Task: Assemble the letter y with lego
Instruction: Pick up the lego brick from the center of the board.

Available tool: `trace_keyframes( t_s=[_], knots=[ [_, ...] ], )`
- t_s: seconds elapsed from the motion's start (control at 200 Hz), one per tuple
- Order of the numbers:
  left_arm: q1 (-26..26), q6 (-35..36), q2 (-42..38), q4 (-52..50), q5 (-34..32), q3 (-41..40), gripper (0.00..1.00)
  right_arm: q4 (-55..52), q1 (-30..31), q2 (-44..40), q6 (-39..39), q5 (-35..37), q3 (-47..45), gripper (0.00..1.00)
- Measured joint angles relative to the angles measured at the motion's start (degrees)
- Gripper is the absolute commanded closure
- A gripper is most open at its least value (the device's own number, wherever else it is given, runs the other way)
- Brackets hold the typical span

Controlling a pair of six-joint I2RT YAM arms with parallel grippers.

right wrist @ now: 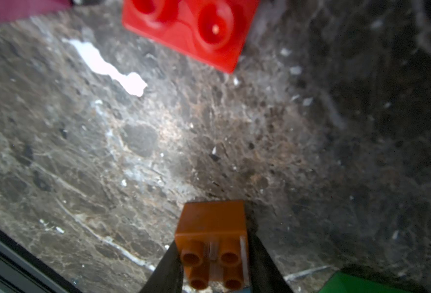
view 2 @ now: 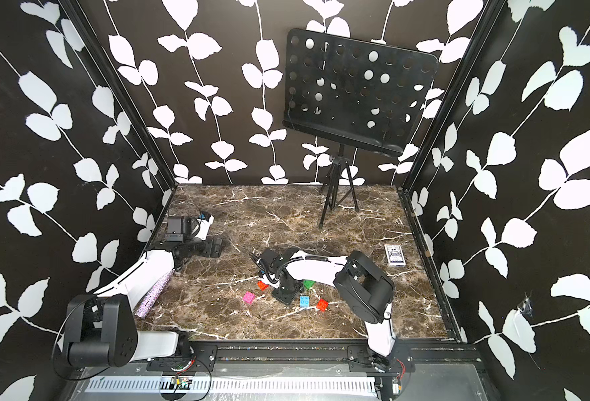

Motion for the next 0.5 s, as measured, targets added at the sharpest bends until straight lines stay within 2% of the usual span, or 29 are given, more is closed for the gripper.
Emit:
trace_keyframes(
  t_s=[0.145,0.275,0.5],
  knots=[
    [0.1,0.1,0.0,0.1,0.0,-0.2,0.04,0.5,0.0,-0.5,-2.1,1.5,-0.2,0.76],
    [0.3,0.2,0.0,0.1,0.0,-0.3,0.04,1.4,-0.7,-2.1,-6.2,2.6,-0.2,0.80],
    [1.5,0.5,0.0,0.2,0.0,-0.6,0.04,2.2,-4.0,-3.5,-22.9,3.0,2.4,0.80]
  ],
)
